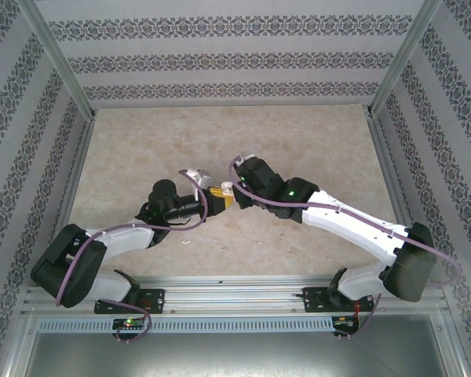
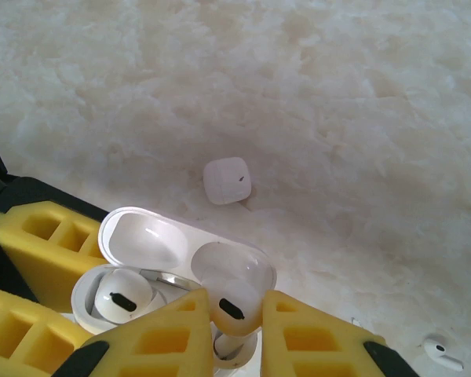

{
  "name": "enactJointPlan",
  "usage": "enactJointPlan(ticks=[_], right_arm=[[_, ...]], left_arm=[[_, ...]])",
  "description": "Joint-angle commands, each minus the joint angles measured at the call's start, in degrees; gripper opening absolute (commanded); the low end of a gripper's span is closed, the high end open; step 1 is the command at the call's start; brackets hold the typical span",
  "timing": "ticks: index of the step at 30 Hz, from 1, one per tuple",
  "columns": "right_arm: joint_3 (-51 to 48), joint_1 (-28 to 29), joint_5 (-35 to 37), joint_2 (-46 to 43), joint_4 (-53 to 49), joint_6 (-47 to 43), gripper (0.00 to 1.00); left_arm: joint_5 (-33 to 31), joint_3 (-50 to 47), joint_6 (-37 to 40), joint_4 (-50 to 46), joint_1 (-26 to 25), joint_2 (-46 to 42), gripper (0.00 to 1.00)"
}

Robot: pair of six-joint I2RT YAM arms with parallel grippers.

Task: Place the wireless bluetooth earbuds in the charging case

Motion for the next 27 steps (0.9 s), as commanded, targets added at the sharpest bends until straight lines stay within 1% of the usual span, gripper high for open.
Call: enactJointPlan(ticks=[1, 6, 18, 23, 27], right_arm=[[0.7, 1.0, -3.8, 1.0, -2.8, -0.2, 0.17], [3.5, 1.0, -6.6, 3.1, -5.8, 0.9, 0.18], [7.6, 0.8, -6.5, 5.0, -11.1, 5.1, 0.24], [9.5, 0.4, -6.8, 5.6, -12.8, 6.9, 0.26], [10.0, -0.2, -7.6, 5.7, -12.8, 8.4, 0.27]], left_arm=[[0.6, 2.5, -1.5, 4.9, 0.8, 0.0, 0.00], [-0.1, 1.8, -0.9, 5.5, 0.8, 0.1, 0.00], [0.5, 2.6, -2.5, 10.2, 0.9, 2.1, 0.00], [0.6, 2.0, -4.3, 14.7, 0.9, 3.8, 0.00], [1.9, 2.4, -5.8, 16.7, 0.9, 4.9, 0.00]])
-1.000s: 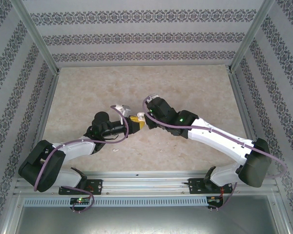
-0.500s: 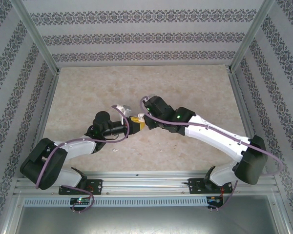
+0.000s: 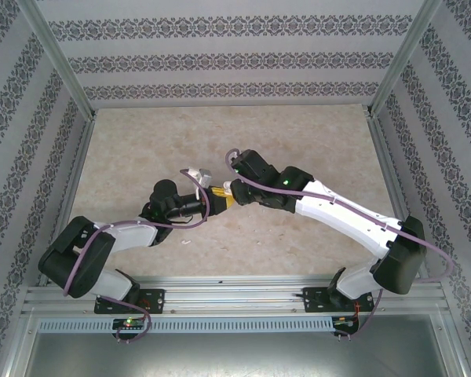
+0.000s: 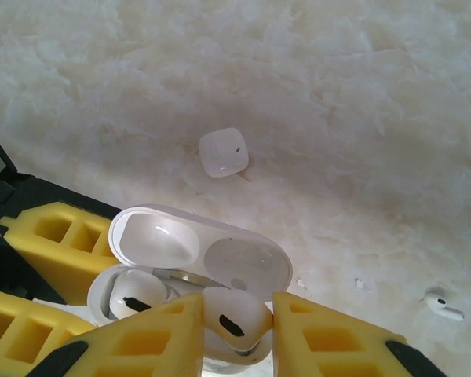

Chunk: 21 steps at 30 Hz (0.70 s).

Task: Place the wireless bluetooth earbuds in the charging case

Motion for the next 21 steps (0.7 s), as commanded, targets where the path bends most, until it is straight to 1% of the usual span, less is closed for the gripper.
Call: enactJointPlan(ticks=[1, 4, 10, 21], right_arm=[[1.5, 0.3, -6.2, 1.1, -2.0, 2.8, 0.27], [1.8, -0.2, -7.5, 1.2, -2.2, 3.5, 0.28], [2.1, -0.7, -8.7, 1.3, -2.6, 4.5, 0.33], [3.5, -1.5, -7.9, 0.0, -3.8, 6.3, 0.39]], left_arm=[[-0.4, 2.3, -2.4, 9.1, 0.6, 0.7, 0.00], [0.0, 2.3, -1.9, 8.9, 0.6, 0.7, 0.00], [0.0, 2.1, -1.5, 8.4, 0.6, 0.2, 0.00], [0.2, 1.3, -0.6, 8.1, 0.6, -0.6, 0.00]])
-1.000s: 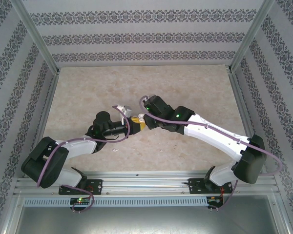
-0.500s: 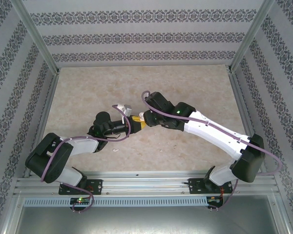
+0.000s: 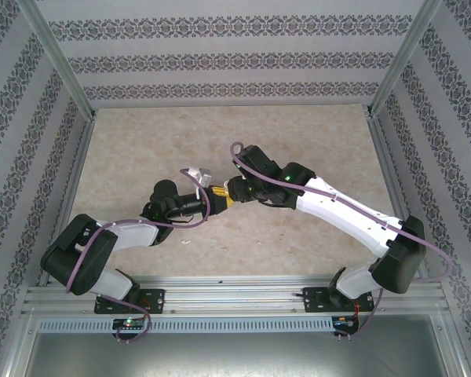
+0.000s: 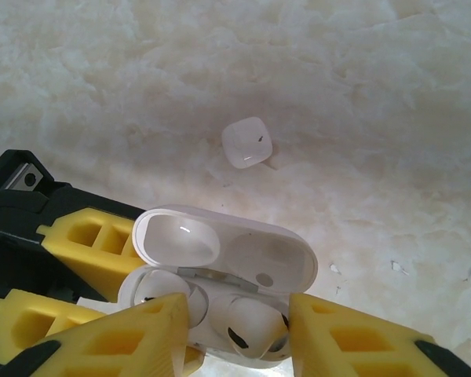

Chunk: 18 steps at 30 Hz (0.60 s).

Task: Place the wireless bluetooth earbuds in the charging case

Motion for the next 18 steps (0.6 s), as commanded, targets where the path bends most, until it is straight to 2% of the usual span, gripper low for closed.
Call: enactJointPlan(ticks=[1, 14, 18], right_arm=[[1.9, -0.1, -2.8, -0.6, -2.4, 1.3, 0.40], [2.1, -1.6, -5.2, -1.9, -0.5, 2.5, 0.42], [1.9, -2.0, -5.2, -2.5, -0.4, 2.9, 0.46]], left_arm=[[0.0, 1.3, 0.4, 5.8, 0.6, -1.6, 0.00], [0.2, 0.9, 3.4, 2.1, 0.6, -3.9, 0.00], [0.3, 0.5, 3.5, 2.1, 0.6, -4.2, 0.00]])
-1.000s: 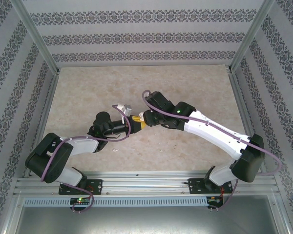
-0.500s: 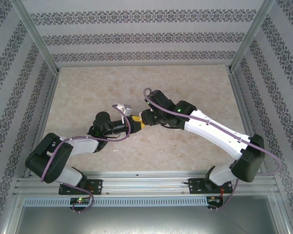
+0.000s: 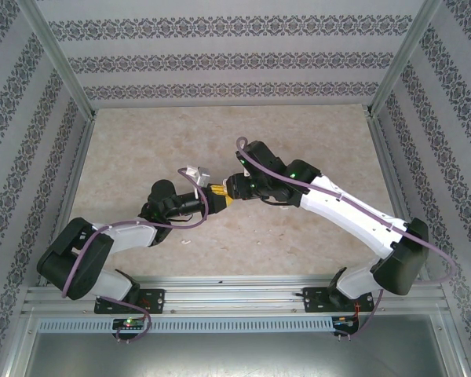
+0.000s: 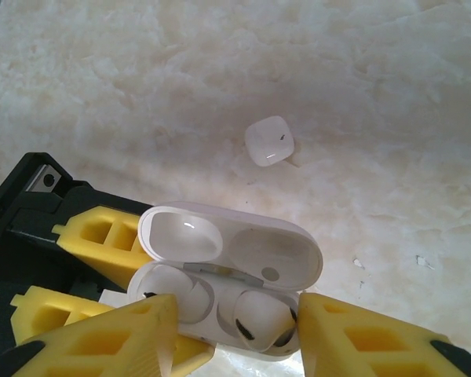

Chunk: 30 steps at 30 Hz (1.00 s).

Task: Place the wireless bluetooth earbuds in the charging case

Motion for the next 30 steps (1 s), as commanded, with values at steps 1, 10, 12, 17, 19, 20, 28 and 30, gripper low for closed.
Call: enactJointPlan(ticks=[1, 10, 12, 17, 19, 20, 28, 30], right_arm=[[1.0, -0.6, -1.3, -1.4, -0.1, 1.3, 0.46], [1.6, -1.1, -1.6, -1.7, -0.2, 1.8, 0.46], [1.6, -1.0, -1.5, -1.8, -0.3, 2.1, 0.46], [1.7, -1.3, -1.6, -2.0, -0.6, 2.5, 0.46], [1.7, -1.3, -1.6, -2.1, -0.6, 2.6, 0.46], [1.7, -1.3, -1.6, -2.3, -0.6, 2.6, 0.47], [1.6, -1.5, -1.6, -3.8, -0.3, 3.2, 0.47], [1.8, -1.6, -1.7, -4.1, -0.2, 3.4, 0.47]], left_arm=[[0.6, 0.4, 1.8, 2.3, 0.6, -2.3, 0.00], [0.7, 0.5, 4.4, -1.2, 0.6, -3.9, 0.00], [0.6, 0.4, 4.6, -1.4, 0.6, -4.0, 0.00], [0.7, 0.3, 4.9, -1.6, 0.6, -4.1, 0.00], [0.6, 0.2, 5.1, -1.7, 0.6, -4.1, 0.00], [0.7, 0.2, 5.2, -1.8, 0.6, -4.2, 0.00], [0.6, 0.4, 5.9, -2.7, 0.6, -4.5, 0.00], [0.8, 0.5, 6.1, -2.8, 0.6, -4.5, 0.00]])
